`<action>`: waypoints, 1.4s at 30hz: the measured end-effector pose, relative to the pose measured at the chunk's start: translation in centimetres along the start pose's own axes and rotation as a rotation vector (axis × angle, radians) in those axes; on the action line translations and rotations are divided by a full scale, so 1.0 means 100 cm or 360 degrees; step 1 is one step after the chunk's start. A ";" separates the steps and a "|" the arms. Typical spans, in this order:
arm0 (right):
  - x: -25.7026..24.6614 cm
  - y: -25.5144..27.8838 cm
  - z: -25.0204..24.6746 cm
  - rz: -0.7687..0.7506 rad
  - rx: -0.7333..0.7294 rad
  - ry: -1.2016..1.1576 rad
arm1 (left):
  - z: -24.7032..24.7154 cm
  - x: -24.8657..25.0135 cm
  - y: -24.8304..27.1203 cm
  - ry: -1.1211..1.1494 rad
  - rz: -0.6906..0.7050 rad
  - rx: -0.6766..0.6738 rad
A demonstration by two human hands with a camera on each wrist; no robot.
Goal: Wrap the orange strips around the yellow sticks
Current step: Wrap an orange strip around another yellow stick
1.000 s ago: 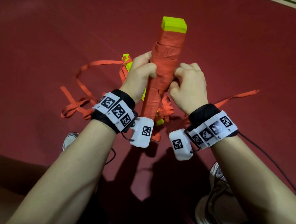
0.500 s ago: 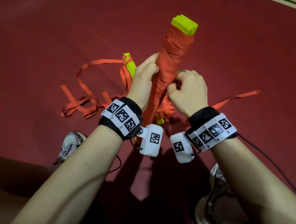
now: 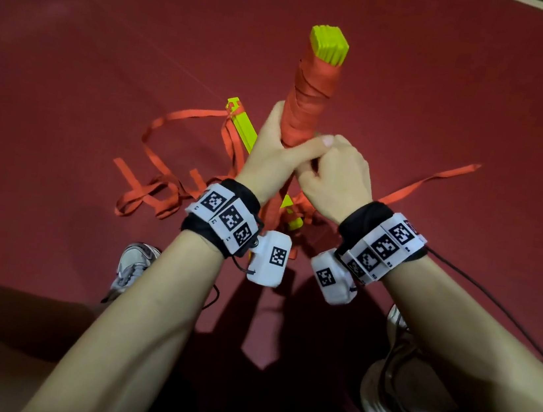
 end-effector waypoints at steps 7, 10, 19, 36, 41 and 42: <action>0.007 -0.015 -0.011 0.0069 0.0007 0.0181 | -0.008 0.004 -0.006 -0.0169 0.0125 0.0215; 0.037 -0.025 -0.031 0.0273 0.0071 0.0113 | -0.024 0.011 -0.009 -0.0112 0.0129 0.0443; 0.044 -0.031 -0.027 0.0199 -0.0229 -0.0461 | -0.033 0.004 -0.010 -0.0081 0.0031 0.0462; -0.006 -0.002 0.024 0.0019 -0.0286 -0.0686 | -0.028 -0.005 -0.012 -0.0160 0.0106 0.0678; -0.004 0.000 0.031 0.0207 0.0038 -0.1115 | -0.029 -0.007 -0.014 -0.0106 0.0105 0.0629; -0.004 -0.001 0.032 0.0258 0.0030 -0.1204 | -0.028 -0.007 -0.014 -0.0093 0.0100 0.0618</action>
Point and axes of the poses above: each hand's wrist, its own y-axis away from the middle knuckle, its own z-axis out of the palm, x = y × z, the point moved 2 cm from there along -y, towards the middle knuckle, and after that the axes turned 7 degrees about -y, right-handed, at the moved point
